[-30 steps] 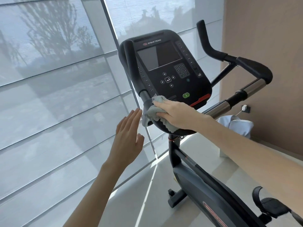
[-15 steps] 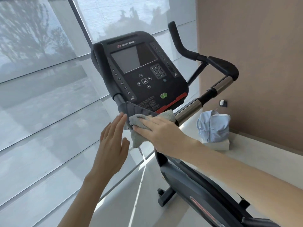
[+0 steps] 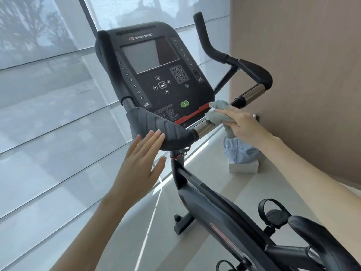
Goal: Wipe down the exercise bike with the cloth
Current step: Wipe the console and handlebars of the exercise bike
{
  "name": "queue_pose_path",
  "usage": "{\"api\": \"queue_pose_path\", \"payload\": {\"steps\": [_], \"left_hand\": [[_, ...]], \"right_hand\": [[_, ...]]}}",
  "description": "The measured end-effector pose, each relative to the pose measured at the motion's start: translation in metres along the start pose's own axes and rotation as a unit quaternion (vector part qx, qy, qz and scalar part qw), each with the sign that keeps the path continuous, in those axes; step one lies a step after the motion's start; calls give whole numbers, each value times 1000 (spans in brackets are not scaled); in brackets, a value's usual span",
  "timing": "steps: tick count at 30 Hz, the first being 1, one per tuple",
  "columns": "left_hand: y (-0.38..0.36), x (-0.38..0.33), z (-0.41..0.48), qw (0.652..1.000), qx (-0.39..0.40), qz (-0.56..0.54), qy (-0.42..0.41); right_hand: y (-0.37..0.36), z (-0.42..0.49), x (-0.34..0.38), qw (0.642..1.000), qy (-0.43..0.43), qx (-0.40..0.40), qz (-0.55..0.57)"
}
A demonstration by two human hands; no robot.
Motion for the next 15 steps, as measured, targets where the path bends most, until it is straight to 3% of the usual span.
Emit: {"api": "queue_pose_path", "payload": {"steps": [5,11,15], "left_hand": [[1,3,1,1000,-7,-5,-10],[13,6,9,999,-28,-17,-25],[18,11,18,999,-35,-23,-22]], "right_hand": [[-54,-12,57,992,103,53,48],[-46,-5,61,993,71,87,31],[-12,14,41,997,-1,73,-6]]}}
Point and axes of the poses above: each hand's wrist, its own z-axis towards the middle knuckle, its own y-axis out of the back of the hand, x = y × z, the point moved 3 cm from there along z, towards the middle knuckle, and after that the axes turned 14 degrees about z, right-handed, at the moved point
